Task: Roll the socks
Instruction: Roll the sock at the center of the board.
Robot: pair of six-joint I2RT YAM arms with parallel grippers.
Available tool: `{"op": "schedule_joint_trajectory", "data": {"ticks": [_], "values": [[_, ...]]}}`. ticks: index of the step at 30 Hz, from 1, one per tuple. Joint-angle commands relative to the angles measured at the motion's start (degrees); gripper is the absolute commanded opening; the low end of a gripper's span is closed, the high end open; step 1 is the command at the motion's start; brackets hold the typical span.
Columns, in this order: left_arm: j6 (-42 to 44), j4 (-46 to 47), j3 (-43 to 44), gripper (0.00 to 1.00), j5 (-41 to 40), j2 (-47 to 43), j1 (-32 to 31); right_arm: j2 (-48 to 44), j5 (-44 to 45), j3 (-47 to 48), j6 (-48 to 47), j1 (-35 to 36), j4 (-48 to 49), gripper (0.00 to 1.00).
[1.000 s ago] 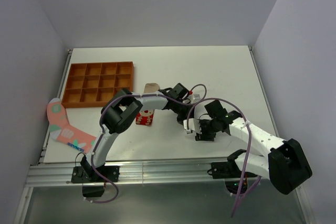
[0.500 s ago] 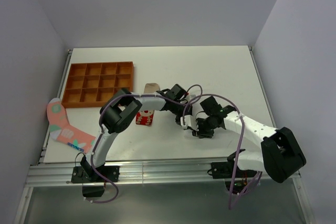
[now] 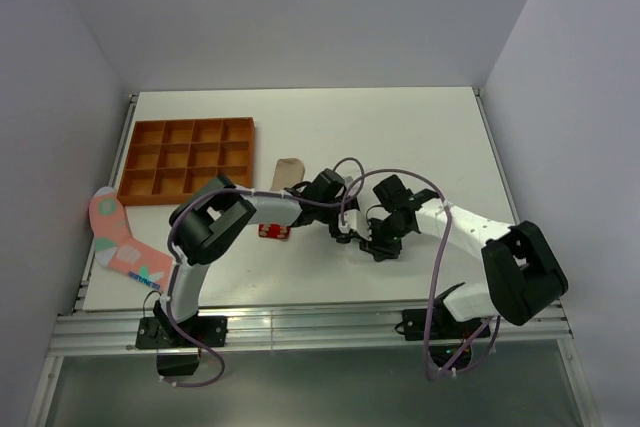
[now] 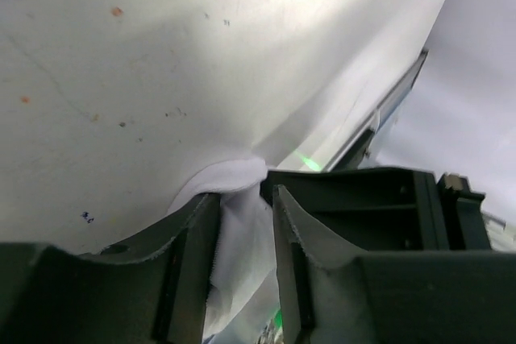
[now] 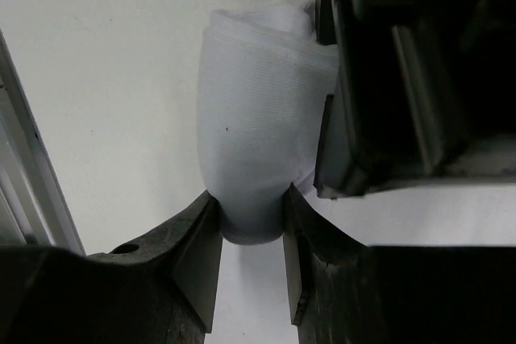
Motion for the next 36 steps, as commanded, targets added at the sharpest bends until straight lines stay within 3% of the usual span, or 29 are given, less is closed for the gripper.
{"op": "schedule_joint_trajectory", "data": {"ticks": [1,10,17,25,36], "values": [[-1.2,0.7,-2.0,0.4,-11.1,-1.9,-0.5,3.7,3.7,-0.1,0.1,0.4,2.9,0.18],[0.0,5.6,-10.7,0.44,-21.3,-9.1,0.8,6.8,3.7,2.2,0.4,0.5,1.4,0.17],[-0.3,0.6,-13.4,0.48,-30.4,-15.7,1.6,9.3,3.4,4.9,1.2,0.4,-0.7,0.17],[-6.7,-0.6,-19.6,0.51,-37.2,-25.4,1.2,13.1,1.9,8.3,3.2,0.3,-3.5,0.17],[-13.0,6.9,-25.8,0.53,-45.6,-29.2,-8.6,20.7,-3.2,15.7,7.8,-2.2,-9.0,0.16]]}}
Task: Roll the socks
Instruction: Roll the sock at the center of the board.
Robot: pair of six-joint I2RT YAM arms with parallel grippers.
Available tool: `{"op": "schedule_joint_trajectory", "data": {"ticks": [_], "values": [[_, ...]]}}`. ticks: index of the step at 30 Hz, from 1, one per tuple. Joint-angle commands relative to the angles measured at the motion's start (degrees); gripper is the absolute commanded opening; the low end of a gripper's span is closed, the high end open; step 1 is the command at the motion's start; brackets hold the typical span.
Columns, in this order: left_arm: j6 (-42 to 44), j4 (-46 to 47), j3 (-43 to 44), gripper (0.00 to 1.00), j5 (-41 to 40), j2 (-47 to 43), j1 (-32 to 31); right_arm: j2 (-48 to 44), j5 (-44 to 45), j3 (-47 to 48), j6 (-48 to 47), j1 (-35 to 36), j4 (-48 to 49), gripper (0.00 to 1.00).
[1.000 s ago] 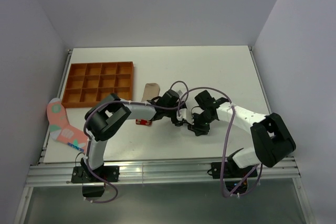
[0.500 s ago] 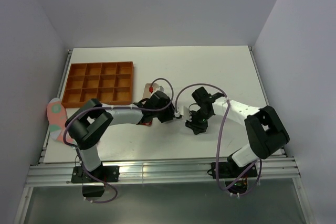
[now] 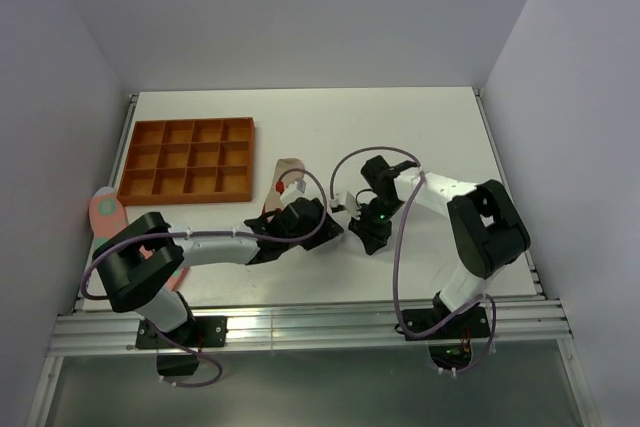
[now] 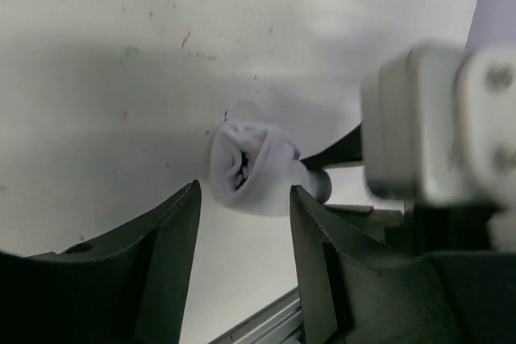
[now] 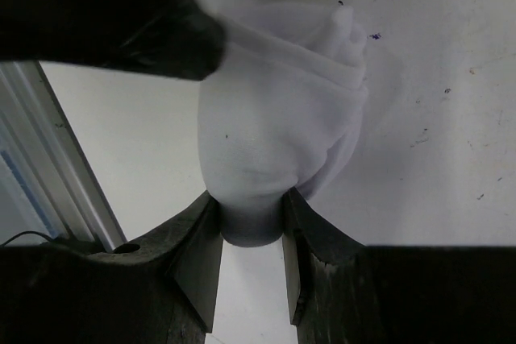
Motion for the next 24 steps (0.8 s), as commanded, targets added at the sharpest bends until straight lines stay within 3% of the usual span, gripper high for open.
{"op": "schedule_joint_trajectory", "data": {"ticks": [1,12,24], "values": [[-5.1,4.4,-2.0,0.53,-5.1,-0.2,-2.9,4.0,0.6,0.7,1.7,-0.9,0.8,0.16],[-13.5,15.0,-4.4,0.54,-11.3,5.8,-9.3,8.9,-2.9,5.1,3.0,-3.5,-3.2,0.15],[-20.1,28.0,-3.4,0.53,-10.3,17.7,-9.9,14.1,-8.1,9.4,1.3,-8.1,-9.6,0.15]]}}
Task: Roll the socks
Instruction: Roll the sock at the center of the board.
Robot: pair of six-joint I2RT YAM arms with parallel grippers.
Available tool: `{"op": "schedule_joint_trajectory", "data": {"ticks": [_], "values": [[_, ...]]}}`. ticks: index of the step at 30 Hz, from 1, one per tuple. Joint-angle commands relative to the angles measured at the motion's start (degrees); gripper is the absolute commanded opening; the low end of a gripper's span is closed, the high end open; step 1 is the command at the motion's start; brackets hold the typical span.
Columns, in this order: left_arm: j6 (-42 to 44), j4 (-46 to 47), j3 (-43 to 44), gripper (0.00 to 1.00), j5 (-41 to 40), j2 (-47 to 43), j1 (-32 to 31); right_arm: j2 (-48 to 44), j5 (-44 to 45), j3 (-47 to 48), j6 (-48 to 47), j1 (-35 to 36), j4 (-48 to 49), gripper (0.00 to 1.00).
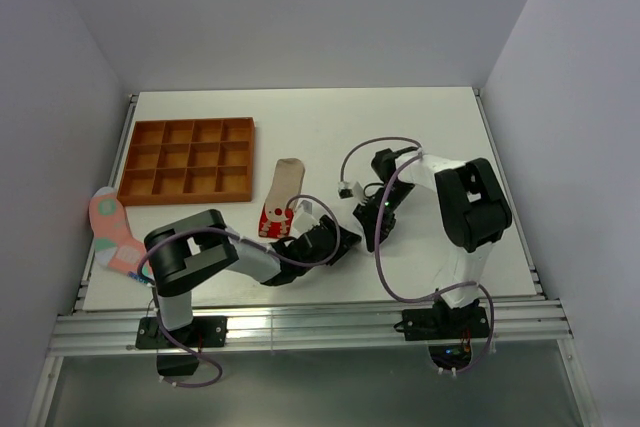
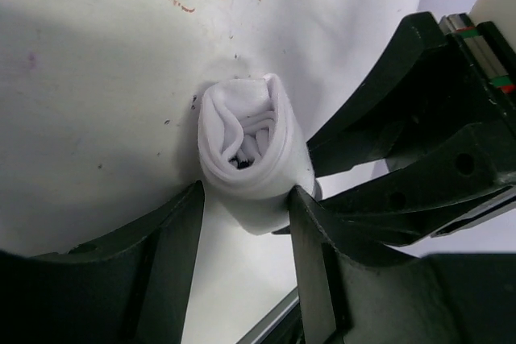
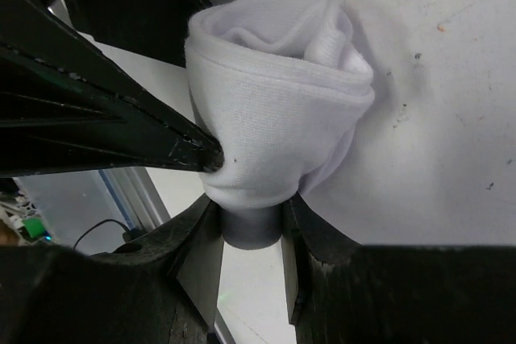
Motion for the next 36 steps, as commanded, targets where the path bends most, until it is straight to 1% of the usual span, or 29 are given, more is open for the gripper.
{"op": "schedule_joint_trajectory", "data": {"ticks": [1,8,11,13,16,18,19,21,23,29,35,36], "values": [[-2.9,2.9,1.3,0.53,-0.7,3.7,-0.7,3.0,0.5,1.6,-2.0,-0.9,-0.2,0.15],[-4.0,5.9,-0.5,0.52,-3.2,4.1,-2.1,5.4,-0.6,3.4,-1.8,-2.5,-1.5,0.14],[-3.6,10.5,-2.2,0.52,-5.1,4.1,-3.2,5.3,0.0,3.1,-1.1,-2.7,-0.5,0.14],[-3.6,10.1,-2.2,0.52,-5.4,4.1,-3.6,5.3,0.1,3.2,-1.1,-2.7,-0.7,0.14],[-3.0,13.5,-4.1,0.53,-6.8,3.7,-4.4,5.1,0.4,3.2,-0.4,-2.8,-0.4,0.14],[-3.0,13.6,-4.5,0.55,-7.5,3.4,-4.8,5.0,0.6,3.3,-0.4,-3.0,-0.5,0.14],[-2.8,15.9,-5.3,0.55,-7.6,3.4,-4.8,5.0,0.7,3.4,0.1,-3.0,-0.4,0.14],[-2.2,17.7,-5.8,0.55,-8.0,3.8,-5.1,5.1,0.9,3.4,0.2,-3.1,-0.3,0.14],[-2.2,17.4,-5.3,0.56,-7.7,4.1,-5.3,5.3,0.8,3.4,0.2,-3.1,-0.4,0.14],[-1.8,25.8,-6.8,0.57,-9.4,7.6,-5.5,5.2,0.8,3.3,0.2,-3.1,-0.4,0.13],[-4.1,25.2,-5.9,0.57,-11.3,9.2,-5.5,5.4,0.5,3.2,0.2,-3.2,-0.7,0.13],[-4.4,22.9,-5.2,0.57,-11.5,9.2,-5.5,5.5,0.5,3.2,0.2,-3.2,-0.8,0.13]]}}
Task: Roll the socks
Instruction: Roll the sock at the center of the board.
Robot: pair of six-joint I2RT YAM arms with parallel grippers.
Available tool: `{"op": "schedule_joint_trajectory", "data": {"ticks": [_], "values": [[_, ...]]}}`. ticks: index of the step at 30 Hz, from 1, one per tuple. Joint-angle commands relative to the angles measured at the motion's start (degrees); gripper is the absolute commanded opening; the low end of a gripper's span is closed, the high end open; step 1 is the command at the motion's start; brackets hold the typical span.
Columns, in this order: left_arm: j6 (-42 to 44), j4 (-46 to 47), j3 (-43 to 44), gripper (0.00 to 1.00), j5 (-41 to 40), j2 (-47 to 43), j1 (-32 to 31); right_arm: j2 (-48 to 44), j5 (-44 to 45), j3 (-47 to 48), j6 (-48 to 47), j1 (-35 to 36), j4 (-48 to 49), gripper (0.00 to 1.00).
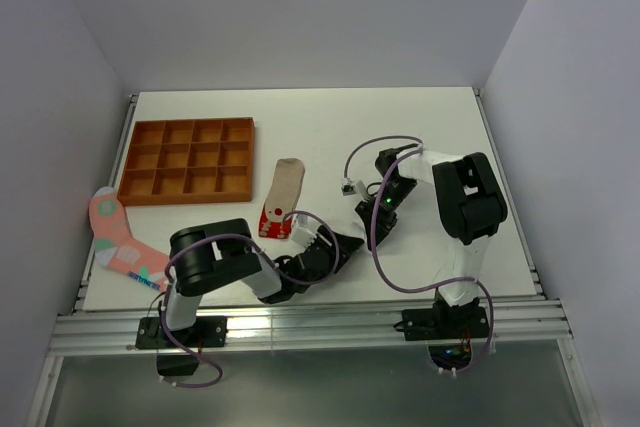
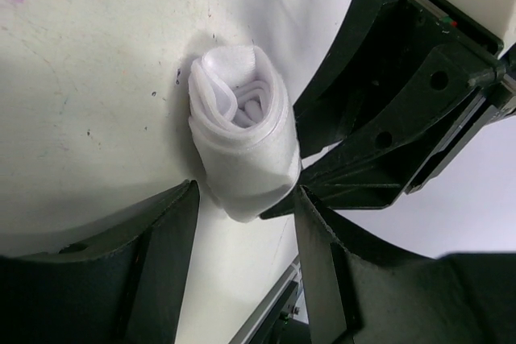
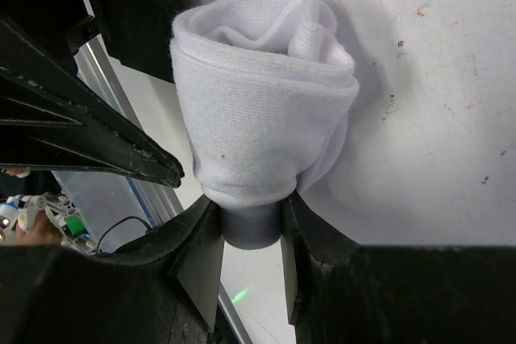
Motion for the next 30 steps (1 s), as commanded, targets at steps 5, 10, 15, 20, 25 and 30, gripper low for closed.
{"op": "schedule_joint_trajectory", "data": {"ticks": [5,10,15,20,25,30], "values": [[-2.0,-8.6,3.5,0.57,-3.4,1.4,-0.5,1.7,1.6,1.1,-0.7,-0.6,1.8,0.13],[-4.7,-11.1,3.8,0.57,-4.8,1.7,-0.5,2.1,-1.4,2.1,-2.9,-1.0,-1.0,0.13],[-5.1,-11.1,3.9,0.58,-5.0,2.1,-0.6,3.0,-5.1,4.5,-7.8,-1.9,-7.4,0.13],[-5.9,-10.2,3.8,0.57,-5.3,2.7,-0.6,4.0,-9.5,6.4,-12.9,-2.6,-13.8,0.13],[-5.8,-9.9,3.7,0.58,-6.3,2.1,-0.7,4.3,-10.5,7.5,-15.5,-2.7,-17.2,0.13],[-5.1,-10.7,5.0,0.57,-6.2,1.8,-0.7,4.8,-11.8,8.4,-18.1,-2.7,-20.7,0.13]]}}
